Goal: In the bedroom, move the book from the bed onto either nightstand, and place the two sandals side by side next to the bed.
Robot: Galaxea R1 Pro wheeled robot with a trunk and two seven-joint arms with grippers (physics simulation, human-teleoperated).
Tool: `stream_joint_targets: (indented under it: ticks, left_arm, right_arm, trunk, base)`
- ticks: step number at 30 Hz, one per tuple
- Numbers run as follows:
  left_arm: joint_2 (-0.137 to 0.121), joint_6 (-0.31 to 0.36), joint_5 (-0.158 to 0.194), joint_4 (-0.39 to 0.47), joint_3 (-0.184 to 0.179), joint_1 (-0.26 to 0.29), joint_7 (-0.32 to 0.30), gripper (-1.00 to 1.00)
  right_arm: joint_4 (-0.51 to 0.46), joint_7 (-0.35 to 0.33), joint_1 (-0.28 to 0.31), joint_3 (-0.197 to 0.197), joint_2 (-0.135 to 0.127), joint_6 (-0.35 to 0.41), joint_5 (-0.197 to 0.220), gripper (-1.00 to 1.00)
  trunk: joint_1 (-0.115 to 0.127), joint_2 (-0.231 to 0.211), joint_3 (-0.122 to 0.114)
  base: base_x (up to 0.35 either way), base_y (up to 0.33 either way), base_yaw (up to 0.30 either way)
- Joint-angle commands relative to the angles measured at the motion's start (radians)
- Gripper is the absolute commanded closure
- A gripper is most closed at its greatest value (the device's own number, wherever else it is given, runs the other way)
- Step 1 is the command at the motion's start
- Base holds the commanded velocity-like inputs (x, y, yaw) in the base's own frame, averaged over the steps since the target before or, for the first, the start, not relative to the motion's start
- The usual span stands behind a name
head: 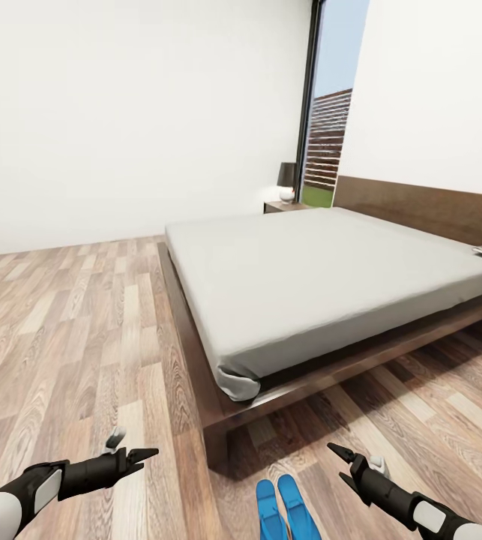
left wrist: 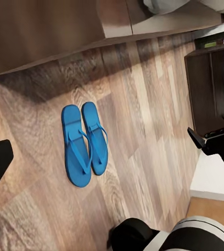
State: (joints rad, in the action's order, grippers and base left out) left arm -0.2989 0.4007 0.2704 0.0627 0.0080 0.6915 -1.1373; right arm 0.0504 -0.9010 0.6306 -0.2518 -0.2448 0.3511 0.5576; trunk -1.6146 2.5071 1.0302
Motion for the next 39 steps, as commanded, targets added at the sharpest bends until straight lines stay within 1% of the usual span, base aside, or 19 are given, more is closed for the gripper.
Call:
stream_joint_targets:
  ticks: [1, 39]
  left_arm:
    - [0.000, 0.010, 0.003, 0.000, 0.000, 0.000, -0.003, -1.00]
    - [0.004, 0.014, 0.003, 0.000, 0.000, 0.000, 0.000, -1.00]
  right_arm:
    - [0.003, -0.003, 0.001, -0.007, -0.001, 0.008, 0.001, -1.00]
    - [0.003, -0.004, 0.001, -0.005, 0.001, -0.002, 0.000, -1.00]
  trunk:
    - [0.000, 0.000, 0.001]
    - [0.000, 0.000, 0.001]
  base:
    - [0.000, 0.000, 0.000]
    - [0.000, 0.000, 0.000]
